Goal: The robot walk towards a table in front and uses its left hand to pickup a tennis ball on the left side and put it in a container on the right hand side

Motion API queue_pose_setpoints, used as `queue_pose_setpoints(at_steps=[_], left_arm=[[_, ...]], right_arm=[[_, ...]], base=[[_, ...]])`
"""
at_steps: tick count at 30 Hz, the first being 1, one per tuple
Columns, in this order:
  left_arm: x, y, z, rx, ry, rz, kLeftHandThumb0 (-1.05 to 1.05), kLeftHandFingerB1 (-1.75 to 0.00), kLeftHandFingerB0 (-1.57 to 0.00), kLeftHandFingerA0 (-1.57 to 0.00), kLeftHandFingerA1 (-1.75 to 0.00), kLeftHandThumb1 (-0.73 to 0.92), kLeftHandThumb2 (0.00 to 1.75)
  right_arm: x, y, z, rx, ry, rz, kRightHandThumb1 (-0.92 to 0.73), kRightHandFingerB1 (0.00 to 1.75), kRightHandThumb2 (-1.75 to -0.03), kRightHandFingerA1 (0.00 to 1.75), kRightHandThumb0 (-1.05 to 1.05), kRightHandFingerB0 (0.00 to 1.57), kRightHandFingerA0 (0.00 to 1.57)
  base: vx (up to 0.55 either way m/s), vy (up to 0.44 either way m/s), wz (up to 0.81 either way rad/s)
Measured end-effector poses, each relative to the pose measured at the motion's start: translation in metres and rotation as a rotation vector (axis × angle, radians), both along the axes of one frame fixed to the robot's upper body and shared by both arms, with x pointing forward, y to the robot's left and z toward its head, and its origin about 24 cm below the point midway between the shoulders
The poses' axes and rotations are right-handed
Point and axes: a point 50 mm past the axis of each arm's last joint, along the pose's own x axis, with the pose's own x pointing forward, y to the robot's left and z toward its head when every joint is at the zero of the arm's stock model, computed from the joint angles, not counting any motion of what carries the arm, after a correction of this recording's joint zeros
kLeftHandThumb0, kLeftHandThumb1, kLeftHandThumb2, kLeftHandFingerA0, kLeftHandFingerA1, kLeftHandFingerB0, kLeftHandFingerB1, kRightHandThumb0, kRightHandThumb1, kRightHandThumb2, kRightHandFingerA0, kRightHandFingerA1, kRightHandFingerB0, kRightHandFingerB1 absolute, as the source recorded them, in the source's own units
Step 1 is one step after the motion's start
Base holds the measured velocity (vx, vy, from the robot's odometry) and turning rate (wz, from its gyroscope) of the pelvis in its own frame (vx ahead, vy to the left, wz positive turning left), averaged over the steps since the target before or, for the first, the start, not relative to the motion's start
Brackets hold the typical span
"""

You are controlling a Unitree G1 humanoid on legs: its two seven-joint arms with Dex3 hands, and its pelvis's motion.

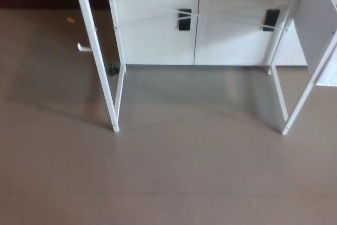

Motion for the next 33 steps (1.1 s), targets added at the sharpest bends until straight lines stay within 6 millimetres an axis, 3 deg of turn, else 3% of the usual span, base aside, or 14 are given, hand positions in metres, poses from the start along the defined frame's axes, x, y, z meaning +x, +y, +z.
queue_pose_setpoints(at_steps=[3, 14, 23, 33], left_arm=[[0.002, -0.001, 0.000, 0.002, -0.011, -0.006, -0.17, -0.33, -0.36, -0.40, -0.35, 0.56, 0.57], [-0.021, 0.000, -0.005, 0.008, 0.039, 0.010, -0.17, -0.33, -0.36, -0.41, -0.35, 0.56, 0.57], [-0.013, 0.006, -0.002, 0.031, 0.014, -0.006, -0.18, -0.33, -0.35, -0.40, -0.36, 0.56, 0.57], [-0.012, 0.003, -0.003, 0.025, 0.004, -0.015, -0.16, -0.33, -0.35, -0.38, -0.35, 0.55, 0.57]], right_arm=[[-0.001, -0.003, 0.001, -0.010, 0.005, 0.003, -0.59, 0.35, -0.57, 0.48, -0.30, 0.33, 0.66], [-0.017, -0.003, 0.001, -0.016, 0.033, 0.014, -0.56, 0.36, -0.57, 0.47, -0.29, 0.33, 0.61], [-0.013, 0.003, 0.003, -0.010, 0.019, 0.038, -0.57, 0.36, -0.57, 0.49, -0.28, 0.34, 0.66], [-0.012, -0.001, -0.001, -0.022, 0.050, 0.048, -0.58, 0.37, -0.58, 0.48, -0.31, 0.35, 0.64]], base=[[0.37, -0.114, 0.35], [0.26, 0.050, -0.11], [0.26, 0.195, -0.11], [0.32, -0.139, 0.17]])
